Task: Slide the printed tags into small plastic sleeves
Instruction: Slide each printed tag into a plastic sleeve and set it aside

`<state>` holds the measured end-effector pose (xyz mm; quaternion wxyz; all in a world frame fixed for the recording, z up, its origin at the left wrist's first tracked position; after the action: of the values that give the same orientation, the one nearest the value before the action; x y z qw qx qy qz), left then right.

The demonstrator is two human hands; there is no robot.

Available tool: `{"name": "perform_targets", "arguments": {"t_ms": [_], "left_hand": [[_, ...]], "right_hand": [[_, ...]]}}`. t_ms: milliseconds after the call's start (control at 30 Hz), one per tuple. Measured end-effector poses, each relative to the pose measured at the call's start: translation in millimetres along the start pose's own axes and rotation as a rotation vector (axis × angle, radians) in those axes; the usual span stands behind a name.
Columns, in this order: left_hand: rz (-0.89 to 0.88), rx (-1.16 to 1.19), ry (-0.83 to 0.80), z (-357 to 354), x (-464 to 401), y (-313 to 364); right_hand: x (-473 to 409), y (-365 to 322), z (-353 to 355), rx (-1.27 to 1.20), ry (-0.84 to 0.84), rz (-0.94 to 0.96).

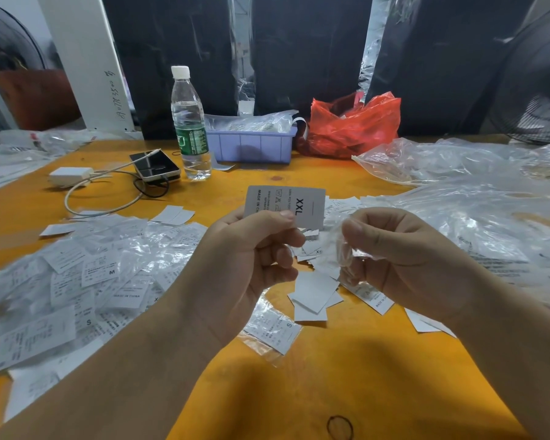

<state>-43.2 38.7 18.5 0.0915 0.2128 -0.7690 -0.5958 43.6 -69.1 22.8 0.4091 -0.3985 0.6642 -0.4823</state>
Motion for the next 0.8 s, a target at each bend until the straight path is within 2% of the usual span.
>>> {"name": "perform_targets", "arguments": {"t_ms": [233,633,800], "left_hand": [[0.024,0.027,-0.094,-9,2,0],[0.028,0.029,-0.138,-15,4,1],[0.028,0.037,-0.137,-16,5,2]], "right_hand": [[-1,-3,-1,-0.028,-0.009,0.016],[-1,-7,1,-0.032,0.019,0.075],[1,-11,-5,-0.031,-0.049,0.103]]}}
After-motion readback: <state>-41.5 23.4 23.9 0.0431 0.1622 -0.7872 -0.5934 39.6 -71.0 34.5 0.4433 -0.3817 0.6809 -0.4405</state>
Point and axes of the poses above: each hand's wrist, its own x-axis away from the middle knuckle, its own z-axis out of the back of the hand, y = z × x, the point moved 8 cm from there along -x, towards the middle knuckle, and after that the axes turned 7 degrees about -x, right-handed, at the moved point
